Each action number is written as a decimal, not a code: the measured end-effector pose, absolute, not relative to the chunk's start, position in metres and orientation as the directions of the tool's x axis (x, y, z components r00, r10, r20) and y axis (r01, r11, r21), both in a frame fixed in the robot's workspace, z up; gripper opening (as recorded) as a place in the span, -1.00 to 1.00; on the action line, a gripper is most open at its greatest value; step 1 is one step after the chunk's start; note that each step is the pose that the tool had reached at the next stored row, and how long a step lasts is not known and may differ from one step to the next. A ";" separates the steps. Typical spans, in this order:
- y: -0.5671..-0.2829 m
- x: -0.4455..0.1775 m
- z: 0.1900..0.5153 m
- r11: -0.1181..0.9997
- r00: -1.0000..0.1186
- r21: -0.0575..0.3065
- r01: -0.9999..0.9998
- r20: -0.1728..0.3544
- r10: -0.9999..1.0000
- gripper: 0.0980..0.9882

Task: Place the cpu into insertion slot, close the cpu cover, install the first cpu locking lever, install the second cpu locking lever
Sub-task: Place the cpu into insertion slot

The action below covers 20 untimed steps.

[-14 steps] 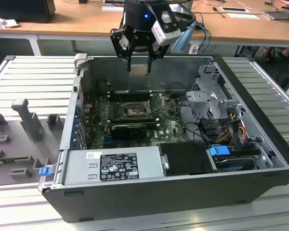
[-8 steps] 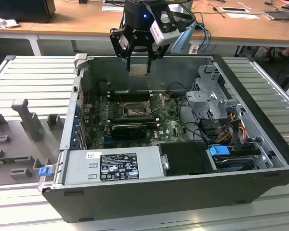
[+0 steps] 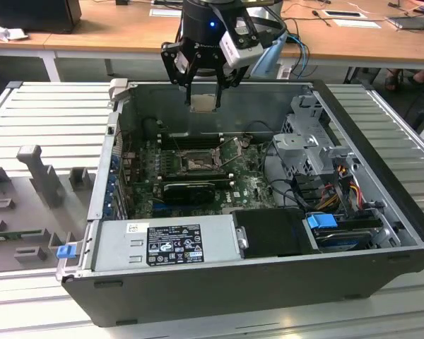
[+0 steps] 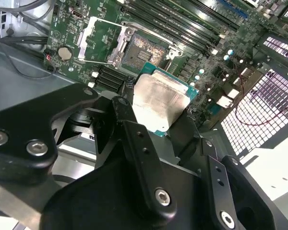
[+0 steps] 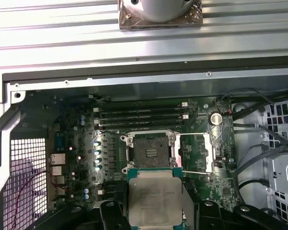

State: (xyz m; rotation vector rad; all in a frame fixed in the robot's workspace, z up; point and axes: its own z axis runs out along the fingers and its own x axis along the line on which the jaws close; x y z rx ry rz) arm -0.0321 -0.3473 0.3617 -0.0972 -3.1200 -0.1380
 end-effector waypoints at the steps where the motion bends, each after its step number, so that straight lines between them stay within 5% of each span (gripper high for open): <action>1: -0.347 -0.032 0.362 0.994 -0.998 0.088 0.066 0.020 0.064 0.00; 20: -0.347 -0.032 0.362 0.990 -0.994 0.088 0.108 0.020 0.106 0.00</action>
